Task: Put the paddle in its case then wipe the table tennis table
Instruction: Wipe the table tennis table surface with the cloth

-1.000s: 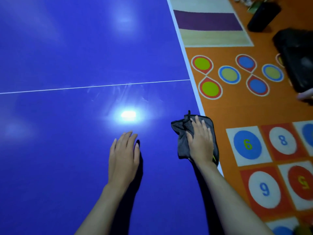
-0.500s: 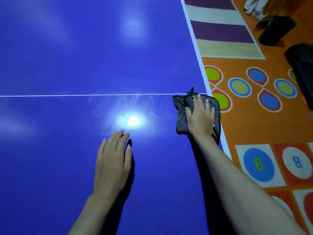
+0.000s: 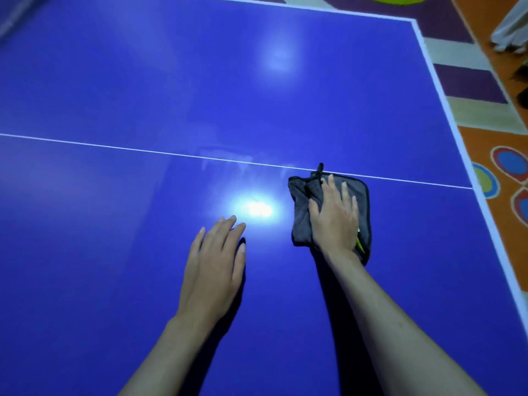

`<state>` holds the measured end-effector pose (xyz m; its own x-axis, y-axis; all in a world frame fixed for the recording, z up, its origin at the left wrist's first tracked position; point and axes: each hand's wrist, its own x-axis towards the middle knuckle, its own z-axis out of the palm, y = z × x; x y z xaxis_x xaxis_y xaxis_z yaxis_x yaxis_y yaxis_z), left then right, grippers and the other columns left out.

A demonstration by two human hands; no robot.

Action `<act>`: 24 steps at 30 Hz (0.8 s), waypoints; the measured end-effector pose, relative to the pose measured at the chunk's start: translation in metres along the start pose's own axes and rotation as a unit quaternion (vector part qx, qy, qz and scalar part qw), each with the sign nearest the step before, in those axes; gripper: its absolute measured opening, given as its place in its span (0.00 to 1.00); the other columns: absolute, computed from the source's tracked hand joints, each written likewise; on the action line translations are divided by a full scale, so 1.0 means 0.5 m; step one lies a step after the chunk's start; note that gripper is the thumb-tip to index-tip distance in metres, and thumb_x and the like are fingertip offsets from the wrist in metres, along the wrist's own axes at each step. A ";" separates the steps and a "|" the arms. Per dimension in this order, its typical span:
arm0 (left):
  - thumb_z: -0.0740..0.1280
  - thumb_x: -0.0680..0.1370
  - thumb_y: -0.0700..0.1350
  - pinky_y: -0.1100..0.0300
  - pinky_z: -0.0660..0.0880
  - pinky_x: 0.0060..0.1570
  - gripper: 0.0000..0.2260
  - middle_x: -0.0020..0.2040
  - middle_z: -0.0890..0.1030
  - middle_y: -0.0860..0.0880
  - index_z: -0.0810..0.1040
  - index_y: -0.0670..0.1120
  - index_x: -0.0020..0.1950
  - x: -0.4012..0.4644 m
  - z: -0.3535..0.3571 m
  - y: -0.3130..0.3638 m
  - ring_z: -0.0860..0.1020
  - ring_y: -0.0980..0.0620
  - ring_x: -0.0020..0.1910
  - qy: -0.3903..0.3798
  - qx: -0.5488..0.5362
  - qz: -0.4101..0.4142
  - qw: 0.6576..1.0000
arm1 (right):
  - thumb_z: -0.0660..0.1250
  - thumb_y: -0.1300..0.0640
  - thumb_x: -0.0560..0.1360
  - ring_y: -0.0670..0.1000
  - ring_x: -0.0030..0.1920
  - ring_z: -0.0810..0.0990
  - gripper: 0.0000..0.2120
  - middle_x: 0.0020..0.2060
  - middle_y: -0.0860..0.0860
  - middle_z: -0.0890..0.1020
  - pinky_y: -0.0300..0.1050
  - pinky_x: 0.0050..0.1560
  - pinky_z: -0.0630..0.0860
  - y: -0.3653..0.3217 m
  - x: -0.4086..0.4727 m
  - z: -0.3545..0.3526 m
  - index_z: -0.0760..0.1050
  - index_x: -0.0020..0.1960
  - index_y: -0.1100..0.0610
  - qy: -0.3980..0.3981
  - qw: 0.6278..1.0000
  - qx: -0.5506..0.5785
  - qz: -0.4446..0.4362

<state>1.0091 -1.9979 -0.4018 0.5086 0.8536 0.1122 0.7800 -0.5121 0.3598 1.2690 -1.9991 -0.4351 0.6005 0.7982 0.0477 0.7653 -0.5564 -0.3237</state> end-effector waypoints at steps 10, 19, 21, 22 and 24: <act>0.54 0.85 0.48 0.50 0.56 0.79 0.19 0.76 0.70 0.52 0.71 0.48 0.74 -0.092 -0.121 -0.314 0.65 0.52 0.78 0.000 -0.036 -0.070 0.997 | 0.62 0.49 0.84 0.55 0.83 0.55 0.27 0.82 0.48 0.62 0.54 0.83 0.49 -0.327 -0.042 0.103 0.64 0.82 0.53 -0.008 1.000 0.001 -0.027; 0.59 0.80 0.35 0.46 0.57 0.79 0.24 0.79 0.67 0.49 0.70 0.45 0.77 -0.161 -0.124 -0.455 0.63 0.48 0.80 0.018 -0.011 -0.009 1.000 | 0.60 0.50 0.84 0.54 0.83 0.55 0.27 0.82 0.48 0.62 0.55 0.83 0.50 -0.515 -0.051 0.180 0.63 0.82 0.53 -0.019 0.997 0.005 -0.070; 0.60 0.78 0.35 0.39 0.61 0.77 0.25 0.80 0.66 0.47 0.71 0.44 0.76 -0.165 -0.115 -0.457 0.63 0.46 0.80 0.008 0.040 0.015 0.999 | 0.60 0.50 0.84 0.54 0.84 0.54 0.27 0.82 0.48 0.62 0.54 0.83 0.50 -0.545 -0.047 0.192 0.63 0.82 0.52 -0.021 0.997 0.002 -0.079; 0.60 0.78 0.36 0.37 0.62 0.76 0.26 0.81 0.65 0.47 0.70 0.44 0.77 -0.164 -0.111 -0.455 0.63 0.45 0.80 0.000 0.061 0.023 0.998 | 0.60 0.50 0.84 0.54 0.84 0.55 0.27 0.82 0.48 0.62 0.54 0.83 0.50 -0.556 -0.042 0.197 0.63 0.82 0.52 -0.019 0.996 -0.003 -0.082; 0.58 0.78 0.37 0.34 0.61 0.75 0.26 0.82 0.63 0.47 0.69 0.45 0.78 -0.166 -0.110 -0.456 0.62 0.45 0.81 -0.015 0.085 0.023 0.996 | 0.61 0.50 0.84 0.55 0.83 0.56 0.26 0.82 0.48 0.63 0.55 0.83 0.51 -0.573 -0.034 0.204 0.65 0.81 0.52 -0.013 0.996 -0.001 -0.086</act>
<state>0.7689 -1.9465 -0.4424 0.5546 0.8265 0.0963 0.8042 -0.5622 0.1928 1.0156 -1.8298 -0.4395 0.4535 0.8878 0.0783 0.8570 -0.4103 -0.3116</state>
